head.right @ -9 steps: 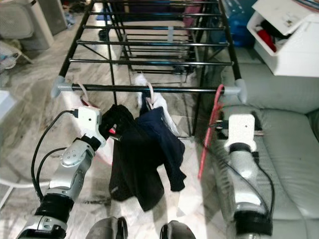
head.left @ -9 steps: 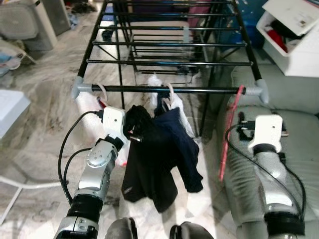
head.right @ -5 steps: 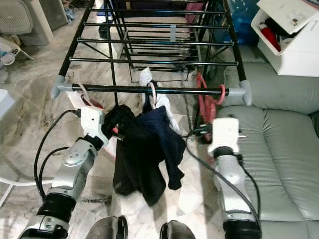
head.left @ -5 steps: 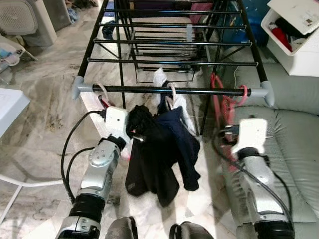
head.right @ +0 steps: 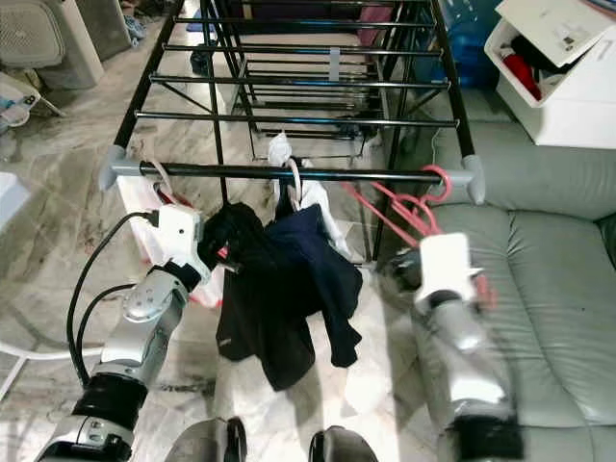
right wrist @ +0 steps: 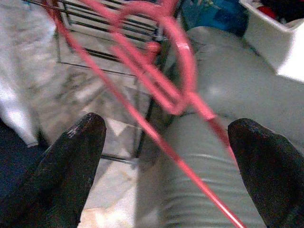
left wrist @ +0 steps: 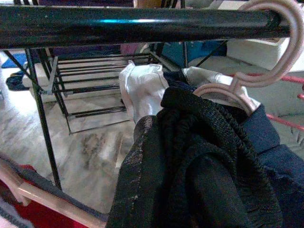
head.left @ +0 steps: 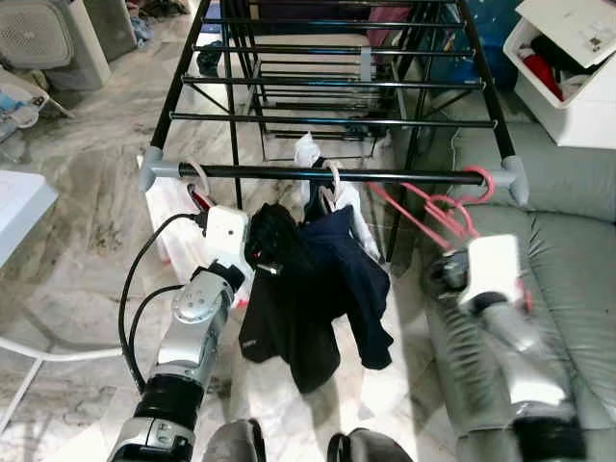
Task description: Hang hanger
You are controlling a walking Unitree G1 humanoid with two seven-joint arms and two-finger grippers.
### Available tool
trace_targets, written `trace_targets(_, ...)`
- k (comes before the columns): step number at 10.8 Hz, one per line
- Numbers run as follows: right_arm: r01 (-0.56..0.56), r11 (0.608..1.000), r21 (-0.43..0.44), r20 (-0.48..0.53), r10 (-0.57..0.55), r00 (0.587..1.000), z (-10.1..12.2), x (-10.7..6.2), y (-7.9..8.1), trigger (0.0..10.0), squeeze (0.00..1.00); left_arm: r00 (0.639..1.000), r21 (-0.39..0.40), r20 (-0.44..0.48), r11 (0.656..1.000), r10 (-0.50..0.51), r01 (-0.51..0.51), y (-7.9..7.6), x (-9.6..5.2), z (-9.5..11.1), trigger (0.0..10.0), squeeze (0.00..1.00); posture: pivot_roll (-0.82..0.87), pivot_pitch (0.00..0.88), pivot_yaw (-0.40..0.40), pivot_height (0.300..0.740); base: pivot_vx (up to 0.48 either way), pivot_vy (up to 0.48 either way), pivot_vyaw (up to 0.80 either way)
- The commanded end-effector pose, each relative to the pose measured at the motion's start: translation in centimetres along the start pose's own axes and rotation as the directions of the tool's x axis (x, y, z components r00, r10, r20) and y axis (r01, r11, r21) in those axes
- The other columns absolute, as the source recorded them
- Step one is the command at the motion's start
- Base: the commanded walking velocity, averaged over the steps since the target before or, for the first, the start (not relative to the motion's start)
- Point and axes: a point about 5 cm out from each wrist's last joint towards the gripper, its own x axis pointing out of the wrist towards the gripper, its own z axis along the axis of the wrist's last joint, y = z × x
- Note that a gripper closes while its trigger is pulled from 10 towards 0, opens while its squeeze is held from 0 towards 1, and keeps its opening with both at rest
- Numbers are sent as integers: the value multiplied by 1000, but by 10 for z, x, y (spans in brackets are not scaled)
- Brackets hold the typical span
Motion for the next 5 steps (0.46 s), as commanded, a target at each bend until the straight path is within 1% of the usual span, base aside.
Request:
trace_targets(1,29,1000,-7,2,-29,1000,2,4,-16,10000,0,1000,16,-6,1000,1,-1,3,1,2,10000,0,-50,100,4,740,0,0,0)
trace_targets(3,11,1000,2,-1,-11,1000,3,9,-28,10000,0,1000,18,-7,1000,3,-2,2,1,1,10000,0,-48,103,4,740,0,0,0)
trace_targets(4,-20,1000,-14,-19,20,1000,1,11,-30,10000,0,1000,20,-8,1000,0,1,1,1,2,10000,0,-49,104,4,740,0,0,0)
trace_targets(5,-66,997,33,-112,69,991,-12,12,-33,10000,0,1000,24,-13,1000,-3,4,1,1,1,10000,0,-48,106,6,740,0,0,0)
